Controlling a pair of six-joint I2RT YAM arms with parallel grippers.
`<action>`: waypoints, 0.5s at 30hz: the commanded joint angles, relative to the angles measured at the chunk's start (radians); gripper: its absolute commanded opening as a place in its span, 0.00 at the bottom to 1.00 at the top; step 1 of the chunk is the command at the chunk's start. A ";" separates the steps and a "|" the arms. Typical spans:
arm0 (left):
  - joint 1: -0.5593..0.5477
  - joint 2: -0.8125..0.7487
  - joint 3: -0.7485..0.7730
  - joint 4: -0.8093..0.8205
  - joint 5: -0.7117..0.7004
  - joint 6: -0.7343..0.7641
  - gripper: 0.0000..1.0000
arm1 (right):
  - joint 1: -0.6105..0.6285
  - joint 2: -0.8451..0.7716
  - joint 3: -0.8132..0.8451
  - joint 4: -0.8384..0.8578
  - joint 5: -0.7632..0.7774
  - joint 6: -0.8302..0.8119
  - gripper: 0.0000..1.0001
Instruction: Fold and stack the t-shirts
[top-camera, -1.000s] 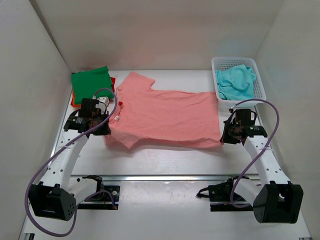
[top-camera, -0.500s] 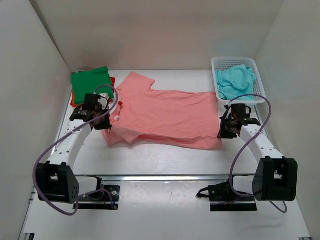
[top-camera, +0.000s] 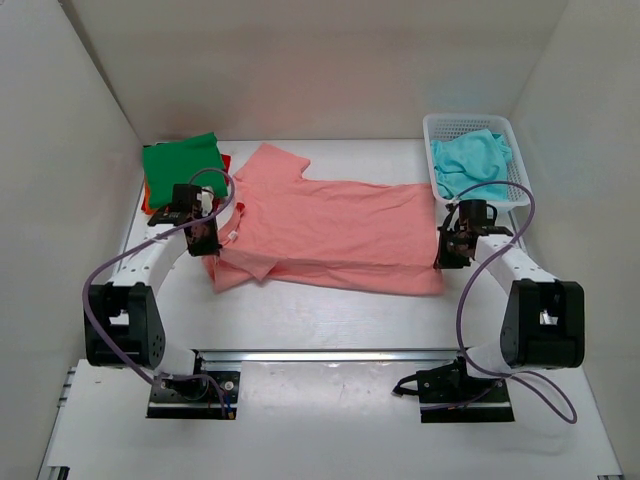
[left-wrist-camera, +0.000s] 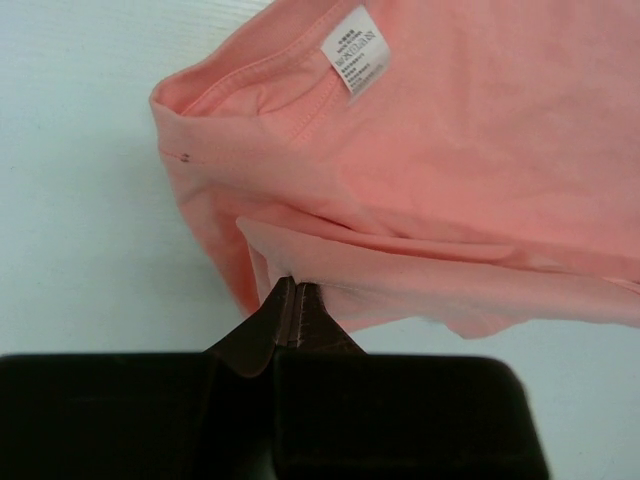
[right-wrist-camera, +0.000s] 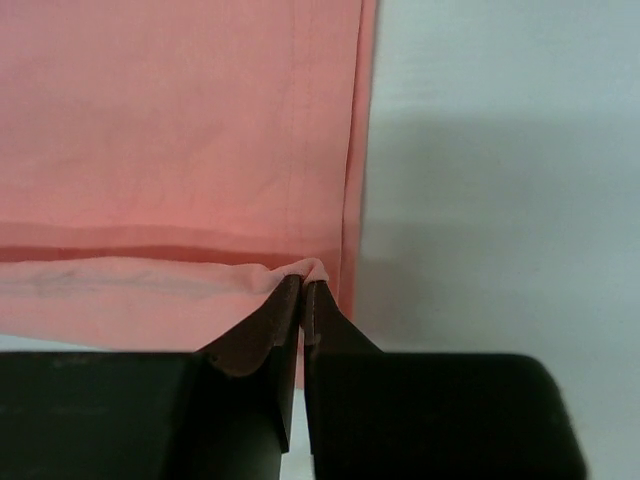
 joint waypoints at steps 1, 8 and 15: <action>0.031 0.020 0.031 0.060 -0.024 -0.012 0.00 | -0.009 0.015 0.047 0.071 0.020 -0.009 0.00; 0.019 0.092 0.128 0.077 -0.003 -0.041 0.00 | -0.008 0.067 0.074 0.110 0.019 0.000 0.00; -0.029 0.123 0.221 0.140 0.068 -0.058 0.00 | 0.012 0.099 0.081 0.128 0.019 0.003 0.00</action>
